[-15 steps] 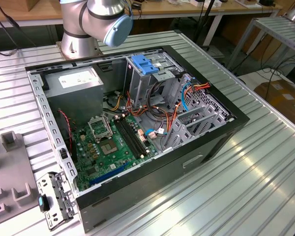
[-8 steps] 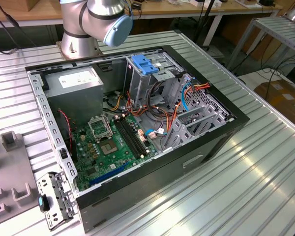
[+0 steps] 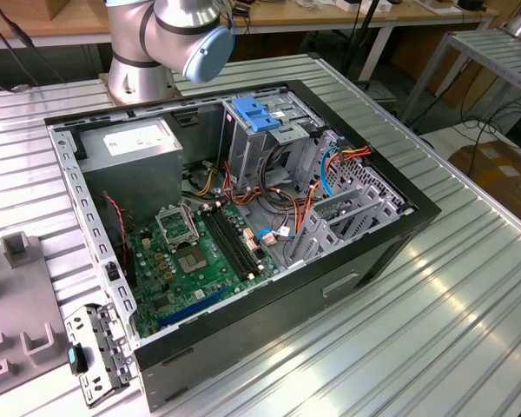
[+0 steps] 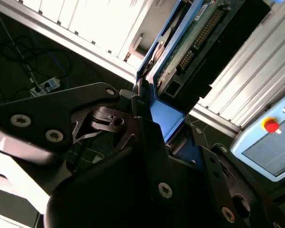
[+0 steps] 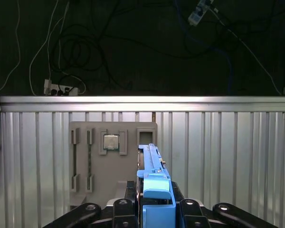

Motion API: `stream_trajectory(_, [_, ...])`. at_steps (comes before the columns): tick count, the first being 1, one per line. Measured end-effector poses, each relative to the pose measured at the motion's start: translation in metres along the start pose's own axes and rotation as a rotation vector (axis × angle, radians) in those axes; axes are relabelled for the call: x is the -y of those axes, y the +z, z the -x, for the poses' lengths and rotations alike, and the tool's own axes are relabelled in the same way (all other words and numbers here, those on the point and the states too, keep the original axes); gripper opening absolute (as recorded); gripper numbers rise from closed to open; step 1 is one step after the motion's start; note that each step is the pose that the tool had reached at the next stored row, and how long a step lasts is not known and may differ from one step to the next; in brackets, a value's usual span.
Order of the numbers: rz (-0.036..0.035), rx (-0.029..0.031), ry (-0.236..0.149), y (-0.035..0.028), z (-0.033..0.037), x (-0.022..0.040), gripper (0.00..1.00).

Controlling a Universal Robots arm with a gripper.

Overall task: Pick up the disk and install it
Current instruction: 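Pick up the disk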

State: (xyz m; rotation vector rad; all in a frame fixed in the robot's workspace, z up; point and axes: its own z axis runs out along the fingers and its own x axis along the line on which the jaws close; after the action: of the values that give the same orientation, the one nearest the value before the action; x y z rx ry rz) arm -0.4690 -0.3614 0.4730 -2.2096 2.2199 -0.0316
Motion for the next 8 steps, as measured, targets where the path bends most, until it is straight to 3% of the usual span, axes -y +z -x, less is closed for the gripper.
stream_trajectory(8, [0.0001, 0.0, 0.0, -0.0103, -0.0001, 0.0002, 0.37])
